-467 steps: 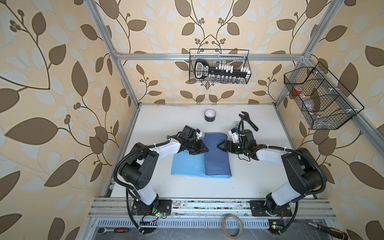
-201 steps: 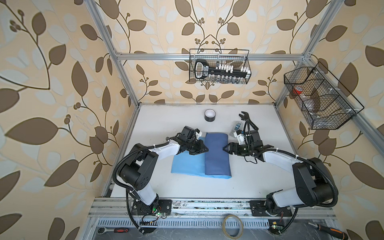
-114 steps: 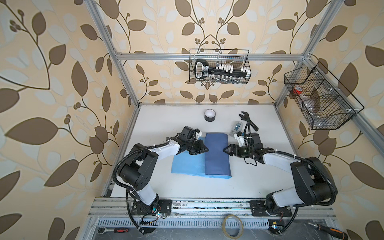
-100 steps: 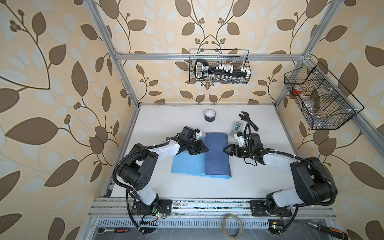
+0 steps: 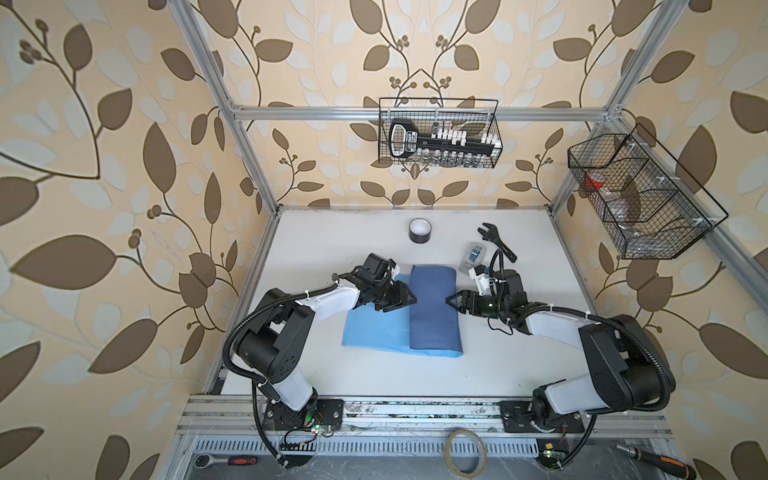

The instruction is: Wrap the gift box in paper

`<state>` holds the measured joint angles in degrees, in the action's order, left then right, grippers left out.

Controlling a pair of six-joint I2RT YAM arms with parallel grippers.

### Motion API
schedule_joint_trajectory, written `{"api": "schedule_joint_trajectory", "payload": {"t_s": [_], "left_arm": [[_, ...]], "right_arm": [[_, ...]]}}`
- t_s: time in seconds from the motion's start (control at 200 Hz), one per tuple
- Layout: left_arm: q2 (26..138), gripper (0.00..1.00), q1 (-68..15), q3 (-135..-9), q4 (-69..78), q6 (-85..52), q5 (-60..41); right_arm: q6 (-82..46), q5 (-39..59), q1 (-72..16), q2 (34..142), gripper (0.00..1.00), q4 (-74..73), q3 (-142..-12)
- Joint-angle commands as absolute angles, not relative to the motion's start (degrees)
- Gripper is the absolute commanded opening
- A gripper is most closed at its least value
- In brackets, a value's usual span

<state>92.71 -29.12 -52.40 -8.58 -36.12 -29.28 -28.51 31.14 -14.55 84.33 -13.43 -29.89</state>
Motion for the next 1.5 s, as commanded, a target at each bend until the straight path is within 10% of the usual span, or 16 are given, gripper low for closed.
{"api": "schedule_joint_trajectory", "payload": {"t_s": [0.0,0.41,1.494], "left_arm": [[86.3,0.56,-27.0,-51.6,-12.5,-35.0,-24.6],[66.2,0.80,-14.7,-33.5,-17.2,-36.9,-7.5],[69.6,0.69,-15.1,-29.1,-9.4,-38.8,-22.7]], "right_arm": [[-27.4,25.7,-14.6,86.0,0.77,-6.7,-26.6],[-27.5,26.0,-15.2,86.8,0.77,-8.6,-26.2],[-27.3,26.9,-15.3,87.1,0.77,-10.2,-25.8]]}}
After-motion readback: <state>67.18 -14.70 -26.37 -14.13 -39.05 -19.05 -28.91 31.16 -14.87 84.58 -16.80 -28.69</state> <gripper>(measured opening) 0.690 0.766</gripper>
